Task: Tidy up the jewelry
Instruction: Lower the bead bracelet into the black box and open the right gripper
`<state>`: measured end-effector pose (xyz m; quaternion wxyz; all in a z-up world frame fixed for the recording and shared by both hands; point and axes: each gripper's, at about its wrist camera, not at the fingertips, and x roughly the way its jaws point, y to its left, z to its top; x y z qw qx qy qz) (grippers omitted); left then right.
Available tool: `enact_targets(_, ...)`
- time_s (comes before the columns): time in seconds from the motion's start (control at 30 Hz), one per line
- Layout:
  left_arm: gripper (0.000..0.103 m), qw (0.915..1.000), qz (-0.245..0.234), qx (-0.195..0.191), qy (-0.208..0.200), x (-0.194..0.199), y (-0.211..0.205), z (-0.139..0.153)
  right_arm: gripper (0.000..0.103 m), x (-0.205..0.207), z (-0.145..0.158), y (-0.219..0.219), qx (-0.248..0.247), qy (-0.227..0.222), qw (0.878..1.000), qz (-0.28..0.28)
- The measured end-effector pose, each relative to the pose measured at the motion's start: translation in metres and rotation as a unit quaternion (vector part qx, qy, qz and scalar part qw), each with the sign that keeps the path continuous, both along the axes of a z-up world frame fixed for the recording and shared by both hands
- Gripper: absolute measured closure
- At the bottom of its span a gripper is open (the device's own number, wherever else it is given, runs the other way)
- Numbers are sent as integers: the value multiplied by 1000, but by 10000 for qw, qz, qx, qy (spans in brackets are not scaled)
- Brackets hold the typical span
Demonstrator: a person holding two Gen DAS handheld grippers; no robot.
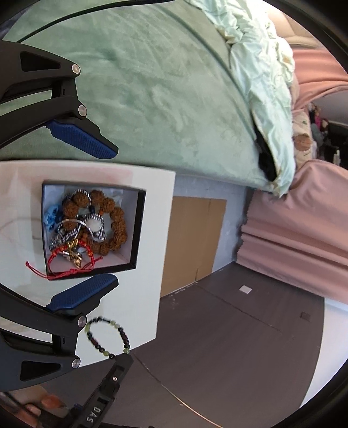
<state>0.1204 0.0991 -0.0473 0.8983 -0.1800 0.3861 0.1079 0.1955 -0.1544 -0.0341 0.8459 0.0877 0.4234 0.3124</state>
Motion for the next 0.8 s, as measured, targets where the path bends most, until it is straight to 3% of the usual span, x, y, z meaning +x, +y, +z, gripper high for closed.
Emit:
enact_targets(0.43,15,9997,175,-120,-94,-35,39,8,92,-24,-4,58,444,-19,9968,658)
enact_targets(0.57,15,9987,301,-350,-215,-43,55,9,92,-29,-10,78,481,45,9953,844)
enact_targets(0.67,15,9985,327,-317,-299,-45,57,11,92,-29,-13,89,391,25,9956,847)
enact_targets(0.7,15,9986,323,-275,-308,-44,57,12,87,-28,-15,90,363,80,9956,866)
enact_targets(0.8,15,9990,241,-159,-328,-44,51,15,37,-24,-21,82,411,263,9962,725)
